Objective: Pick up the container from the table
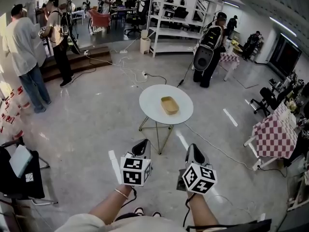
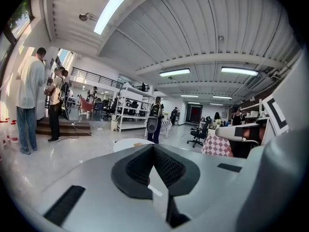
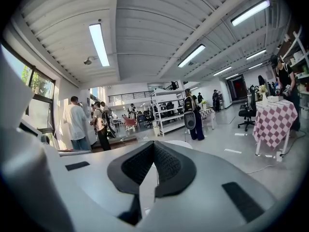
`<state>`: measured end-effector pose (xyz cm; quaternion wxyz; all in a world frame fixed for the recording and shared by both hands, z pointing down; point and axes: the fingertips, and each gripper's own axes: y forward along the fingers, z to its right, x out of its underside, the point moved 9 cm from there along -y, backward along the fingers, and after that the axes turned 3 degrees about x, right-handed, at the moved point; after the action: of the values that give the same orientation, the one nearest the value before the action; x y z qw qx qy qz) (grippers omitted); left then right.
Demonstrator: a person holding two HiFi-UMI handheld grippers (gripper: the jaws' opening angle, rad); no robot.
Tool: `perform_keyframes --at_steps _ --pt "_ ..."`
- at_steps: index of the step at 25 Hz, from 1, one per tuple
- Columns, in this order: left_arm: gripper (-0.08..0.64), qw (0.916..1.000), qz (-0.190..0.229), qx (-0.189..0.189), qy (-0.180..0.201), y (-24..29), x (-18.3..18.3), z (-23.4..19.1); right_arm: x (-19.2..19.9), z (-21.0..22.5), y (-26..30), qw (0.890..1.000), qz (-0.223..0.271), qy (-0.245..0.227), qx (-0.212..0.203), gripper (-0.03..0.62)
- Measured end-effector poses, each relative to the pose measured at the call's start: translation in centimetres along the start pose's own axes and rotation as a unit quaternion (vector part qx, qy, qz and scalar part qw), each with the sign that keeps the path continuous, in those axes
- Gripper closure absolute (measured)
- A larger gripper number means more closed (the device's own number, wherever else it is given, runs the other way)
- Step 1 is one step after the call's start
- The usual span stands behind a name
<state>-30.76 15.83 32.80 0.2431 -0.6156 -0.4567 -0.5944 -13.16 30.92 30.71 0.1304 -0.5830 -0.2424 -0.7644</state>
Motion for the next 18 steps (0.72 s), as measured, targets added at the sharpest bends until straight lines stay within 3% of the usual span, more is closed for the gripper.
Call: perform_keyframes --at_steps 10,18 --pt "0.552 0.9995 -0.022 0.018 -0.016 0.9 1.4 -0.6 1.1 0.1 -0.1 0.999 -0.022 -0.009 0.029 0.57" --pt "0.552 0.9994 -0.03 0.002 -0.016 0.8 2.5 -1.1 1.9 -0.9 0.9 0.999 -0.032 -0.011 0.027 0.57"
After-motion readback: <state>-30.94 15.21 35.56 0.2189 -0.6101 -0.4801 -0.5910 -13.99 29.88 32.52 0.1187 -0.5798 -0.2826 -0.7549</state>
